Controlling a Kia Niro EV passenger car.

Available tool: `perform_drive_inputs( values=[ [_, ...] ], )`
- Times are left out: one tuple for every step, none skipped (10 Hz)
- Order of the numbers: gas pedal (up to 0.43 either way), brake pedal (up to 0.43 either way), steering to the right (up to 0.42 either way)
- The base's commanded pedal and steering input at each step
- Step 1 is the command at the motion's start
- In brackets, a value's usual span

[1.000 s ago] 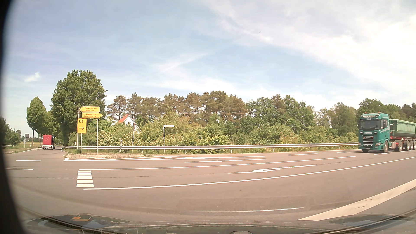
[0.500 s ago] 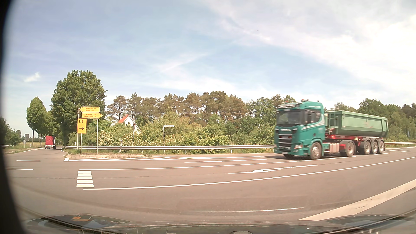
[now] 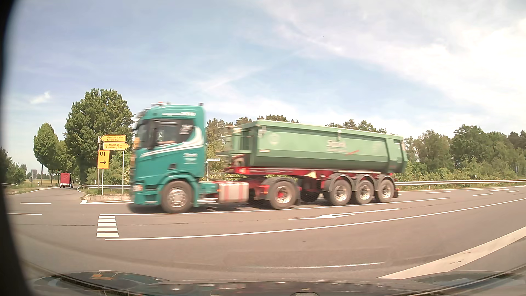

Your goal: Follow the waypoints while adhering to traffic rules and regulations

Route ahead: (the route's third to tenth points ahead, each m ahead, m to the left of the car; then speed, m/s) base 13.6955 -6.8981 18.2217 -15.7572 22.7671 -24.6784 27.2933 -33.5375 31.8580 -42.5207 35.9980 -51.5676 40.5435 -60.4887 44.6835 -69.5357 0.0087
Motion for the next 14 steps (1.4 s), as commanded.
perform_drive_inputs(
  values=[
    [0.0,0.116,0.222],
    [0.0,0.091,0.223],
    [0.0,0.079,0.223],
    [0.0,0.067,0.222],
    [0.0,0.067,0.223],
    [0.0,0.049,0.223],
    [0.0,0.006,0.223],
    [0.0,0.0,0.224],
    [0.0,0.0,0.225],
    [0.0,0.0,0.226],
    [0.087,0.0,0.226],
    [0.169,0.0,0.226],
    [0.177,0.0,0.227],
    [0.169,0.0,0.229]
  ],
)
